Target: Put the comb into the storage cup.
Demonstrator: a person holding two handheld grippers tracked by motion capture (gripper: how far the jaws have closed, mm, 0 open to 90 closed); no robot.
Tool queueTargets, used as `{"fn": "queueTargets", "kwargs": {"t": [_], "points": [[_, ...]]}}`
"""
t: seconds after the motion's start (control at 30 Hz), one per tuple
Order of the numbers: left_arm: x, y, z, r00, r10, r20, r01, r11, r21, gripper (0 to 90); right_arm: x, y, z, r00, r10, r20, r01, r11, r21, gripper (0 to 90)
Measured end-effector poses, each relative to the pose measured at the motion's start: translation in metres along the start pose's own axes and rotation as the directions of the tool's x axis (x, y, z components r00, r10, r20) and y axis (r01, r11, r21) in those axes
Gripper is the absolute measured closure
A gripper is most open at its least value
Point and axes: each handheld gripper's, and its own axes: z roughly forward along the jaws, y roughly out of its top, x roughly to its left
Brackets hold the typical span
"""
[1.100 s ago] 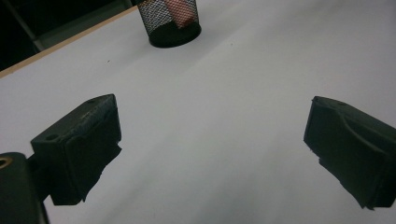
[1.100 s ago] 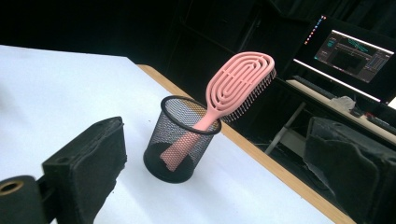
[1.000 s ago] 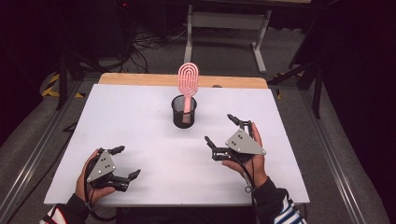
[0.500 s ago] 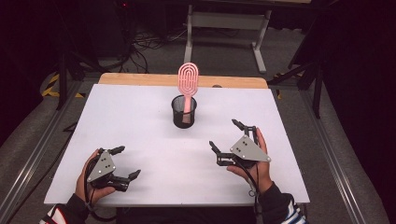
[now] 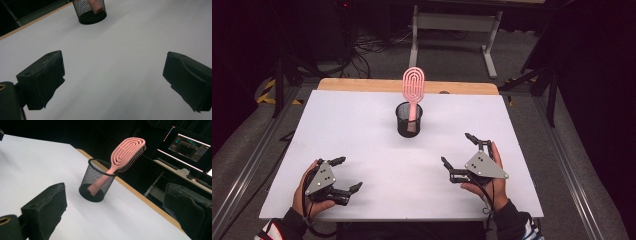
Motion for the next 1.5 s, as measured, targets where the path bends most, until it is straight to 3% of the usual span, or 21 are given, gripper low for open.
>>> {"fn": "queueTargets", "kwargs": {"t": [0.33, 1.13, 1.5], "points": [[0.000, 0.000, 0.000, 1.0000, 0.001, -0.002, -0.001, 1.0000, 0.001, 4.8, -0.006, -0.014, -0.006, 0.9988, 0.048, 0.008, -0.048, 0.998, 0.027, 5.4], [0.000, 0.000, -0.001, 1.0000, 0.003, -0.002, -0.003, 1.0000, 0.000, 4.8, -0.011, -0.041, -0.022, 0.9973, 0.005, 0.074, -0.012, 0.995, 0.098, 5.4], [0.000, 0.001, -0.002, 1.0000, 0.002, -0.004, -0.002, 1.0000, -0.006, 4.7, -0.015, -0.058, -0.029, 0.9968, 0.017, 0.078, -0.028, 0.989, 0.143, 5.3]]}}
